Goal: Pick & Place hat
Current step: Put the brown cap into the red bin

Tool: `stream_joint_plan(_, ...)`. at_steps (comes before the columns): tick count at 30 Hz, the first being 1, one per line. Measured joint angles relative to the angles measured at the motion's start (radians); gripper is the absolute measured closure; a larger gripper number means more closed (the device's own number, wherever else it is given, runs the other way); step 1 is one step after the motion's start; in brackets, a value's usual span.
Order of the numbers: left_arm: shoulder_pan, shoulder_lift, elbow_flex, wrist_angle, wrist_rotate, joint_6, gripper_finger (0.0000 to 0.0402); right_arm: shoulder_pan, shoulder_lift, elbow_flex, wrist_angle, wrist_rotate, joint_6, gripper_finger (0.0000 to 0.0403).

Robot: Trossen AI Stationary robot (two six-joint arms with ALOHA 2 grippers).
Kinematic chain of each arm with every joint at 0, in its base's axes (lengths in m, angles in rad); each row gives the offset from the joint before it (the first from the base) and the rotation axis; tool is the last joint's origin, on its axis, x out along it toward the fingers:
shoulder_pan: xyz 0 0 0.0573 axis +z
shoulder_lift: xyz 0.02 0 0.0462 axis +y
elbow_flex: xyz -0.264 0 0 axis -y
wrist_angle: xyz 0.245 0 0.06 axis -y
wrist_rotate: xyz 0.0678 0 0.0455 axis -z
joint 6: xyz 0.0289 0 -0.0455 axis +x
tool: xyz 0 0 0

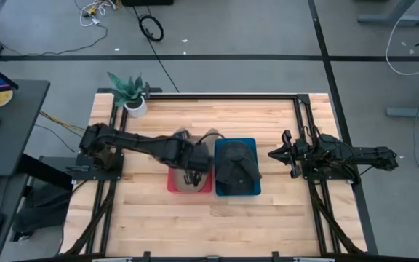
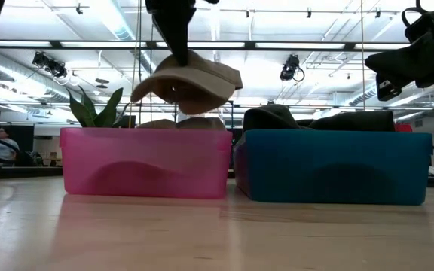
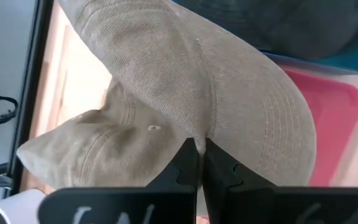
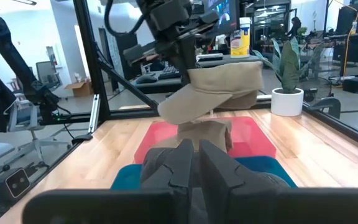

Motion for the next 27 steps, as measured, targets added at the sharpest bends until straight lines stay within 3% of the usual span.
stream_joint_plan(9, -0.05, 0.032, -0.004, -0.026, -0.009, -0.09, 0.0397, 0.0, 0.0, 0.0, 0.0, 0.0, 0.0, 0.0372)
stream_joint_plan(14, -0.047, 0.037, -0.131, 0.026, 0.039, -0.108, 0.0398, 0.0, 0.0, 0.0, 0.002, 0.0, 0.0, 0.0372)
stream_joint_plan(23, 0.002, 0.037, -0.382, 0.406, 0.221, -0.053, 0.0398, 0.0, 0.0, 0.0, 0.0, 0.0, 0.0, 0.0372)
stream_joint_plan(27, 0.026, 0.034, -0.436, 0.474, 0.264, -0.03, 0.0396, 0.0, 0.0, 0.0, 0.0, 0.0, 0.0, 0.0372)
